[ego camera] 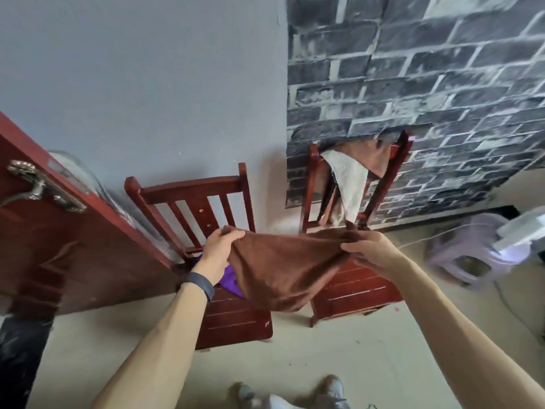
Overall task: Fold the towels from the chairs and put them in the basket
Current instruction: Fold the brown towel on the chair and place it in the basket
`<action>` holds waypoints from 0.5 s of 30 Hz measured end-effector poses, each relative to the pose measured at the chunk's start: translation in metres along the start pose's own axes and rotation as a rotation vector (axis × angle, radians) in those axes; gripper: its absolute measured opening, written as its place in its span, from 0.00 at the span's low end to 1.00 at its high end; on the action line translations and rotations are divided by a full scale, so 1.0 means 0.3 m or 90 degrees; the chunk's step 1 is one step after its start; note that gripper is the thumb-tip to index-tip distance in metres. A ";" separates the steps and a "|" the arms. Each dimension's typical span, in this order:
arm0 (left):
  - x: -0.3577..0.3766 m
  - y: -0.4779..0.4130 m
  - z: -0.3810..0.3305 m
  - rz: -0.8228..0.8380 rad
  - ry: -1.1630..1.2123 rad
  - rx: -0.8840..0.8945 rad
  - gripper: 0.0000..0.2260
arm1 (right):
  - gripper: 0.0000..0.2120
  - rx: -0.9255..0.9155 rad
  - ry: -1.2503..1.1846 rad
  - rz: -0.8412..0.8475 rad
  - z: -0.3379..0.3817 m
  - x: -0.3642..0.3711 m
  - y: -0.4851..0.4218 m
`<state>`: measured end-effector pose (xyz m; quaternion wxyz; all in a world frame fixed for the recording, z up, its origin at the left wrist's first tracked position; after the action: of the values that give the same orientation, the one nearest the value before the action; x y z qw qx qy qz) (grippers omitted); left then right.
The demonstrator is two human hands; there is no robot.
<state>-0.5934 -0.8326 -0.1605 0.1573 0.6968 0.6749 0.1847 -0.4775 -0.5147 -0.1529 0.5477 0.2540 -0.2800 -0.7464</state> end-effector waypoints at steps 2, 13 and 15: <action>0.031 0.027 -0.028 0.004 0.004 0.004 0.04 | 0.06 -0.006 0.063 -0.030 -0.028 -0.081 -0.031; 0.141 0.149 -0.022 -0.008 0.041 -0.015 0.09 | 0.13 -0.010 0.017 -0.097 -0.111 -0.267 -0.169; 0.125 0.160 -0.005 -0.070 0.038 -0.012 0.09 | 0.14 -0.014 -0.013 -0.143 -0.088 -0.305 -0.159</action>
<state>-0.5509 -0.7971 -0.1350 0.1538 0.6513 0.7148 0.2030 -0.4667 -0.4189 -0.1983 0.4605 0.2699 -0.2468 -0.8088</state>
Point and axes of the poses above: each hand's wrist, its own y-axis away from the middle knuckle, its own x-axis out of the palm, z = x × y, the point moved 5 cm from there along -y, towards the middle knuckle, and after that the axes turned 8 degrees about x, right-handed, at the moved point
